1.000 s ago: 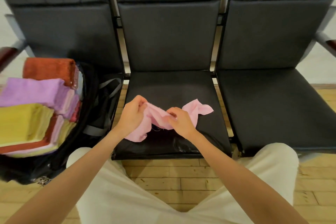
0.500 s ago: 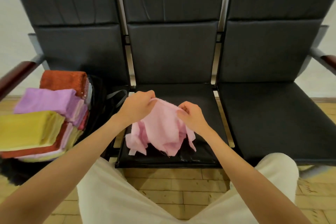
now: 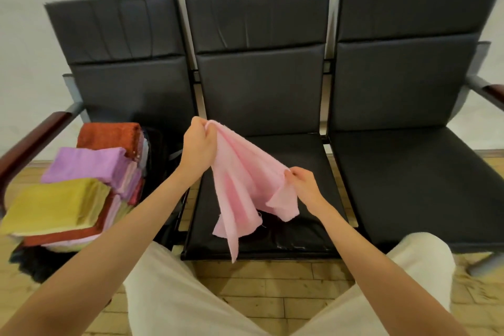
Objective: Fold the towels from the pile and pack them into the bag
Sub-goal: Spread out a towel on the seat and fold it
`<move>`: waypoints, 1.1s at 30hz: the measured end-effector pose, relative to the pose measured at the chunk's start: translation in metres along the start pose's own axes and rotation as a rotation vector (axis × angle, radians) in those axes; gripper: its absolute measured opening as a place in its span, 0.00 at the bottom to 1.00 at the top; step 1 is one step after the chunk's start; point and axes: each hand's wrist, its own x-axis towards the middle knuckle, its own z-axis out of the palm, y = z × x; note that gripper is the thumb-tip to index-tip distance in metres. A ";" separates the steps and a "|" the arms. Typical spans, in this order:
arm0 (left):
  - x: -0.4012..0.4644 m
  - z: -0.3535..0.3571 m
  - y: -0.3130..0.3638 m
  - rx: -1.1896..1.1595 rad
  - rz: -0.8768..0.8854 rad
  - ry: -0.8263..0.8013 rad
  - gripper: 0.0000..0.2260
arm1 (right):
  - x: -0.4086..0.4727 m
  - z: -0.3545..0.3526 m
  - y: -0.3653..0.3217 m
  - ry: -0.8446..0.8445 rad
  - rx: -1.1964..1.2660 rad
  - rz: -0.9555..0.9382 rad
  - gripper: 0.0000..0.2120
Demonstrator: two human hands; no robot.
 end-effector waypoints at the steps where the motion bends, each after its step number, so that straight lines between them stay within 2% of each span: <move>1: -0.002 0.002 -0.002 -0.012 -0.015 -0.002 0.06 | 0.002 0.000 0.000 0.033 -0.002 -0.002 0.11; 5: -0.011 0.018 -0.025 -0.070 -0.119 -0.045 0.05 | 0.012 0.001 0.014 0.007 -0.135 -0.031 0.10; 10: -0.018 0.052 -0.072 -0.154 -0.461 -0.171 0.10 | 0.009 0.002 0.054 -0.229 -0.681 0.012 0.09; 12: -0.023 0.064 -0.084 -0.169 -0.544 -0.213 0.09 | 0.009 0.003 0.068 -0.294 -0.819 0.008 0.06; 14: -0.025 0.073 -0.095 -0.178 -0.595 -0.245 0.10 | 0.009 0.006 0.081 -0.284 -0.874 0.006 0.04; 17: -0.022 0.082 -0.109 -0.180 -0.639 -0.257 0.12 | 0.008 0.009 0.094 -0.141 -0.909 -0.024 0.11; 19: -0.018 0.086 -0.114 -0.178 -0.653 -0.258 0.11 | 0.006 0.009 0.101 -0.090 -0.902 -0.065 0.11; 23: -0.013 0.090 -0.120 -0.177 -0.656 -0.265 0.11 | 0.005 0.013 0.111 -0.141 -0.817 -0.078 0.08; 27: -0.011 0.089 -0.128 -0.180 -0.651 -0.252 0.11 | 0.004 0.022 0.118 -0.243 -0.938 -0.028 0.16; 30: -0.008 0.084 -0.132 -0.198 -0.653 -0.208 0.07 | 0.008 0.030 0.118 -0.256 -1.054 0.014 0.10; 33: -0.002 0.076 -0.143 -0.216 -0.653 -0.154 0.08 | 0.009 0.031 0.117 -0.217 -1.135 0.045 0.10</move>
